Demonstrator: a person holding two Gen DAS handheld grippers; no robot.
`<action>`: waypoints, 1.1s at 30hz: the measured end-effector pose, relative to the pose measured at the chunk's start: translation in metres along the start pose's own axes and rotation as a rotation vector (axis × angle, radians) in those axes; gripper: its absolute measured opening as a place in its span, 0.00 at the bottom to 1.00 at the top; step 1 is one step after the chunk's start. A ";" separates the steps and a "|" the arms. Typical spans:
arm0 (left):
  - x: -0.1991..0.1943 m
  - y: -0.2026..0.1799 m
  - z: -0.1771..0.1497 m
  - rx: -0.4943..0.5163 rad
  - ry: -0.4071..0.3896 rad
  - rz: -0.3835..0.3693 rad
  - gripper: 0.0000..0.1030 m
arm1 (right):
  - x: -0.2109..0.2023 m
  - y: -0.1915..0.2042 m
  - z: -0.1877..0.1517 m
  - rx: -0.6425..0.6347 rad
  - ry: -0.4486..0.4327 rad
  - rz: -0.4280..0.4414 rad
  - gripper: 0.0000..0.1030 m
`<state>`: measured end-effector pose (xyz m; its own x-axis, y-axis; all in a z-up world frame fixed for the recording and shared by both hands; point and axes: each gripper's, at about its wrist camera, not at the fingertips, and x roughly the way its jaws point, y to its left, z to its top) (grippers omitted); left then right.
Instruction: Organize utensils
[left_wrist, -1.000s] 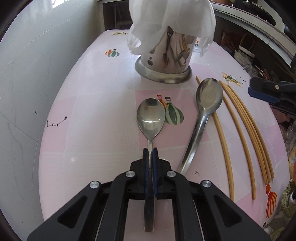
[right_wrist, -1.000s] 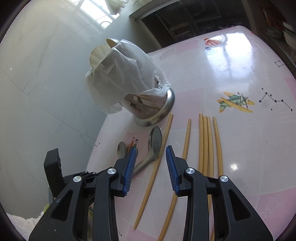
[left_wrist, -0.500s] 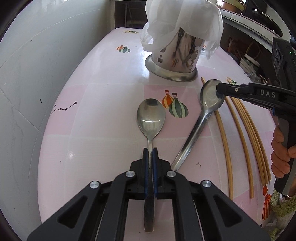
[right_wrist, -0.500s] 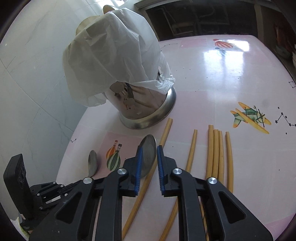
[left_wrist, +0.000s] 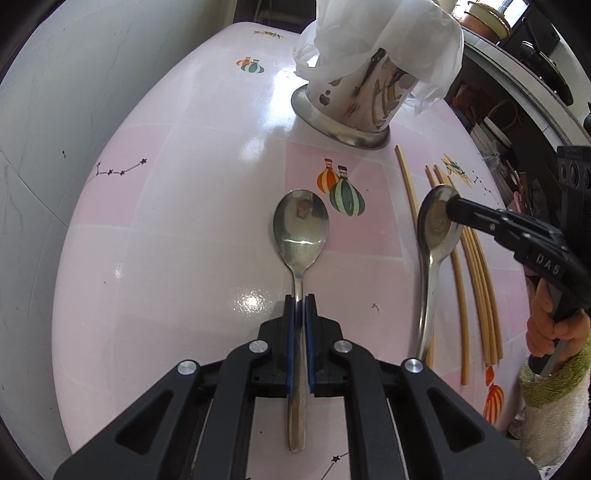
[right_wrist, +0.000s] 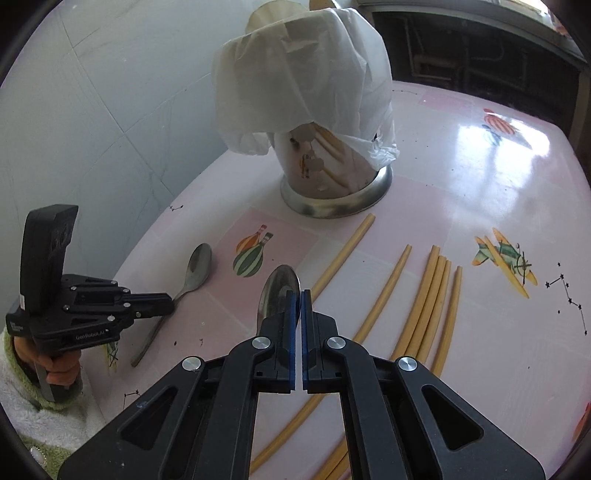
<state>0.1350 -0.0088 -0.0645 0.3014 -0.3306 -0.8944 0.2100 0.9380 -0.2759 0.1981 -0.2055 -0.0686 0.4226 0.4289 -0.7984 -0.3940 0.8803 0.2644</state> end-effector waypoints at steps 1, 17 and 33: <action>-0.002 0.000 0.002 -0.002 0.009 -0.023 0.07 | 0.001 0.001 -0.002 0.002 -0.004 0.005 0.01; 0.014 -0.011 0.053 0.329 -0.072 0.003 0.34 | 0.000 0.005 -0.008 0.053 -0.044 0.014 0.01; 0.027 -0.012 0.052 0.376 -0.066 0.010 0.34 | 0.001 -0.001 -0.004 0.073 -0.044 0.018 0.01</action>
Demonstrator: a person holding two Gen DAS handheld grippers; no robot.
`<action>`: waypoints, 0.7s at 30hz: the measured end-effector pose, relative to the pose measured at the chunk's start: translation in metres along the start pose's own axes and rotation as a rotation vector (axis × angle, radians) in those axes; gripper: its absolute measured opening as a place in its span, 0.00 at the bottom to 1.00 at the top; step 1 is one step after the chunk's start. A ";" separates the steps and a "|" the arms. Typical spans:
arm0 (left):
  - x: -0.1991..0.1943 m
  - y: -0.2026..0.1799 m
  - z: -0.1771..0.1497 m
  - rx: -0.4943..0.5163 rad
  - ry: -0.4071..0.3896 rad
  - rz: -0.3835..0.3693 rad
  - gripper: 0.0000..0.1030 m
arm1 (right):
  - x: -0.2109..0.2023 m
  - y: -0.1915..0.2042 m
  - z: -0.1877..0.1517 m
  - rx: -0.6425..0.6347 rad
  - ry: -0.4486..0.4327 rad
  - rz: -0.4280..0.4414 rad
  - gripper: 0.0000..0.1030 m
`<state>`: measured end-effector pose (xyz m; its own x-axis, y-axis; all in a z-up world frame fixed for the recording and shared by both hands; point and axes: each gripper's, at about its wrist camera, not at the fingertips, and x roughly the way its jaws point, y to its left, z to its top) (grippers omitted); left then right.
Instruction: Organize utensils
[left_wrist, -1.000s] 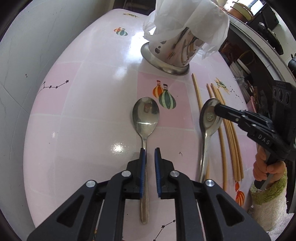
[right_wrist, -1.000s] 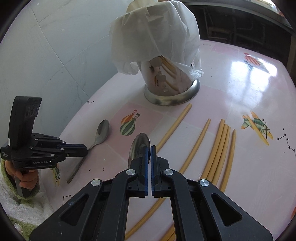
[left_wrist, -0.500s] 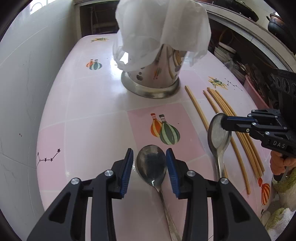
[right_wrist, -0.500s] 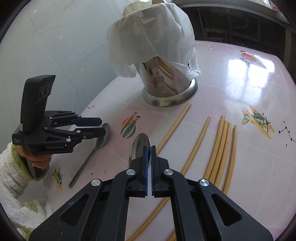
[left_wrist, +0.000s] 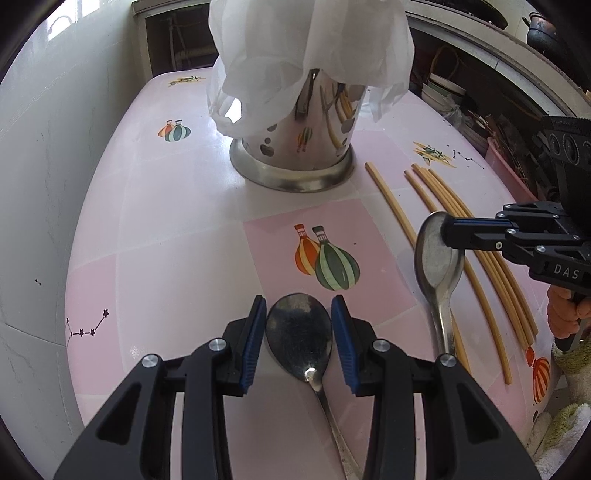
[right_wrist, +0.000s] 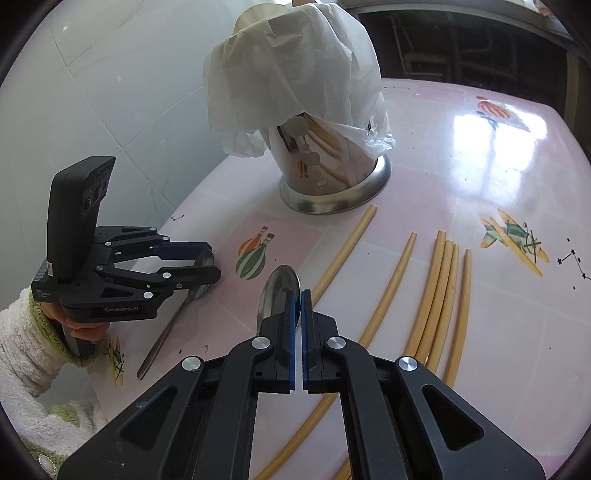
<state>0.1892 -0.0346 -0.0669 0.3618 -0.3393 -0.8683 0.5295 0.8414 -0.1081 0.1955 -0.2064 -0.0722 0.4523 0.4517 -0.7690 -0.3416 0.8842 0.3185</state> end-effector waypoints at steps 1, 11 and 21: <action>0.000 0.001 0.000 -0.004 0.000 -0.002 0.34 | 0.000 0.000 0.000 0.000 0.001 0.001 0.01; -0.008 0.014 -0.003 -0.036 -0.009 -0.086 0.34 | 0.003 0.000 0.001 0.002 0.001 0.000 0.01; -0.002 0.011 -0.005 0.042 -0.036 -0.054 0.33 | 0.007 0.001 0.000 0.007 0.005 -0.004 0.01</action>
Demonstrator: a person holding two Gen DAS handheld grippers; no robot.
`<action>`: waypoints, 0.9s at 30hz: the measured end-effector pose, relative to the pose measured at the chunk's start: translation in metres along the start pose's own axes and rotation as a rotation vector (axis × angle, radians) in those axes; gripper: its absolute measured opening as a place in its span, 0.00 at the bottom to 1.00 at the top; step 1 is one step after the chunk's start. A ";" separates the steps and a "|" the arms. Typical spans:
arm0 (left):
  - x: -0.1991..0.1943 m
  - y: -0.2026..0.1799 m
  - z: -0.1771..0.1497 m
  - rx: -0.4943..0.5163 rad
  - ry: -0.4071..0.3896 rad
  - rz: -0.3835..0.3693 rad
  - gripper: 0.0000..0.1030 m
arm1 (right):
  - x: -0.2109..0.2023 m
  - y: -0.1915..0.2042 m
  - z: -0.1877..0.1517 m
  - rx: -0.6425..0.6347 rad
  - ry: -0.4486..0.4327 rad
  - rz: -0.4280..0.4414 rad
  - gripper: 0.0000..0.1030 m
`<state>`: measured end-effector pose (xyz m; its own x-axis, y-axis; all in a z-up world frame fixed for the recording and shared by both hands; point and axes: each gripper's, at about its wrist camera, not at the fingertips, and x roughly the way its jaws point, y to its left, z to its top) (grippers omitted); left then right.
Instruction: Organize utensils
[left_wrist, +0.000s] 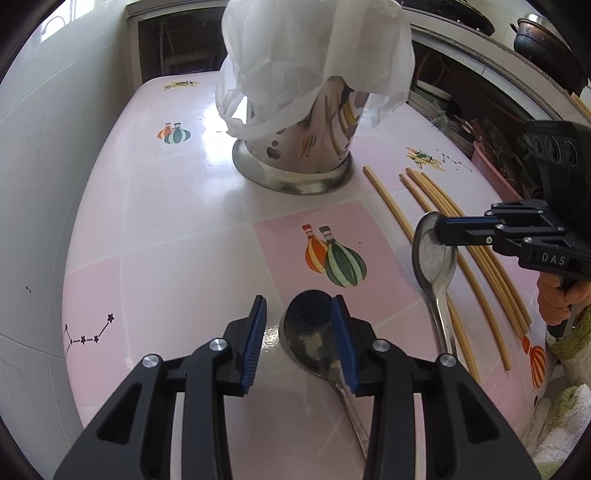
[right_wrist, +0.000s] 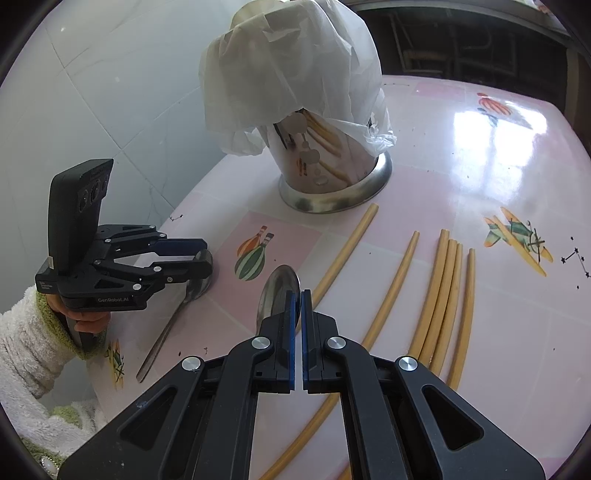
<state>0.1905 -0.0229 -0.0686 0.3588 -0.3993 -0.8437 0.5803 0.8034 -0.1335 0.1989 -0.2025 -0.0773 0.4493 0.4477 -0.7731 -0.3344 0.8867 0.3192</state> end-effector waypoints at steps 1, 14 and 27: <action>0.000 -0.002 0.000 0.016 -0.001 0.005 0.31 | 0.000 0.000 0.000 0.000 0.001 -0.001 0.01; -0.001 -0.010 -0.001 0.024 -0.014 0.025 0.08 | -0.004 0.004 -0.001 0.013 -0.008 -0.022 0.01; -0.039 -0.007 -0.004 -0.048 -0.099 0.070 0.02 | -0.044 0.008 -0.002 0.057 -0.118 -0.079 0.00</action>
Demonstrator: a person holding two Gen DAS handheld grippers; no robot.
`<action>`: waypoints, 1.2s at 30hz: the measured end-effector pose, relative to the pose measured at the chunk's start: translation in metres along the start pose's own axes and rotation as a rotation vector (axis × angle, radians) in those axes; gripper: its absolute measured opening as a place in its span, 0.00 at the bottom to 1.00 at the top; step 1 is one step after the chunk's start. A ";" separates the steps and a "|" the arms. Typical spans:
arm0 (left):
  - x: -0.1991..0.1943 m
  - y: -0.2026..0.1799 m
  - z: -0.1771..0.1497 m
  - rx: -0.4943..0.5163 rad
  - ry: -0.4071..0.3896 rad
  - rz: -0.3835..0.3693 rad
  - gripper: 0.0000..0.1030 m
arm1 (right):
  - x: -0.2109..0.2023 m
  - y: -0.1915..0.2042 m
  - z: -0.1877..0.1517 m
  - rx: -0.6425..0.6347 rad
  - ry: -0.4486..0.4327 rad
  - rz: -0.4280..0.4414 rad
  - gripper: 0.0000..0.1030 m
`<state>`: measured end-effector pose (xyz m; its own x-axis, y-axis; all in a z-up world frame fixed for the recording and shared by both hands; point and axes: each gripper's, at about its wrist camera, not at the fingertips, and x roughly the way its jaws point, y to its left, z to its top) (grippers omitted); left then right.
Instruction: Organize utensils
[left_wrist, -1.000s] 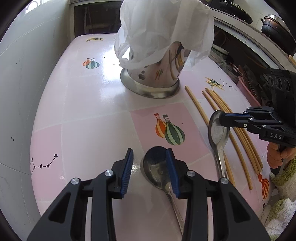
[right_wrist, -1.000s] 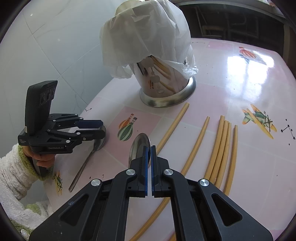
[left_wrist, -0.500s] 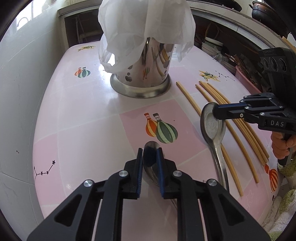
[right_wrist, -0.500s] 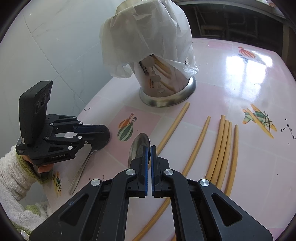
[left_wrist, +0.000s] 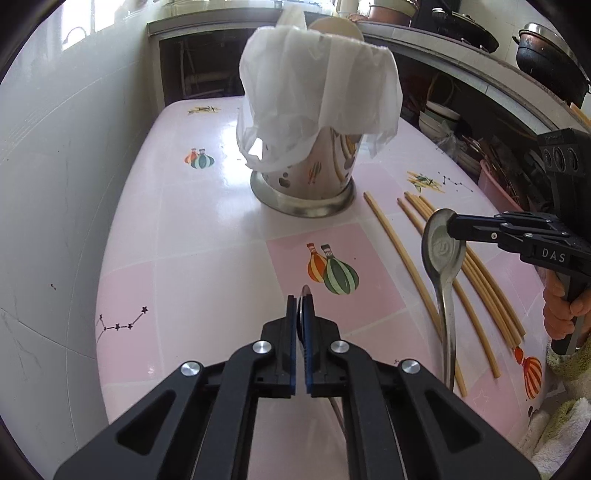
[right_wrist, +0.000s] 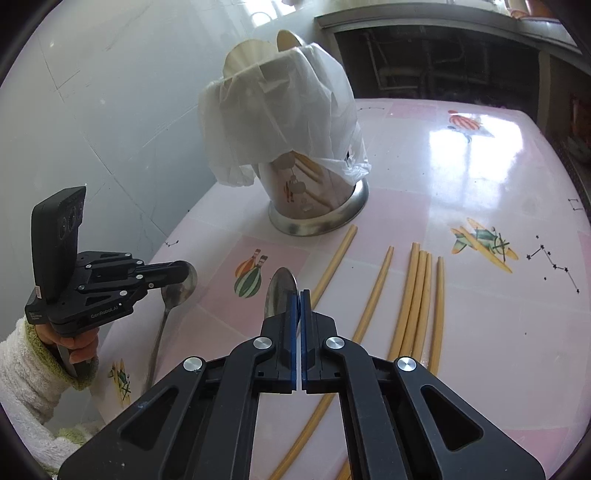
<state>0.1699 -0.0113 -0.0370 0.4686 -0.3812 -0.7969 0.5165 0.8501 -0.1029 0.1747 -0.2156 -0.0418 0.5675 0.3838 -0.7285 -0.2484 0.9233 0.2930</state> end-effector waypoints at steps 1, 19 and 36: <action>-0.006 0.000 0.001 -0.005 -0.018 0.008 0.02 | -0.005 0.001 0.001 0.001 -0.015 -0.007 0.00; -0.151 -0.010 0.104 -0.043 -0.558 0.113 0.02 | -0.091 0.010 0.028 0.027 -0.245 -0.017 0.00; -0.107 -0.023 0.205 -0.076 -0.746 0.250 0.02 | -0.085 -0.015 0.031 0.096 -0.228 0.005 0.00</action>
<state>0.2550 -0.0641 0.1726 0.9351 -0.2958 -0.1952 0.2948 0.9549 -0.0351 0.1543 -0.2615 0.0354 0.7313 0.3718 -0.5717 -0.1820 0.9143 0.3618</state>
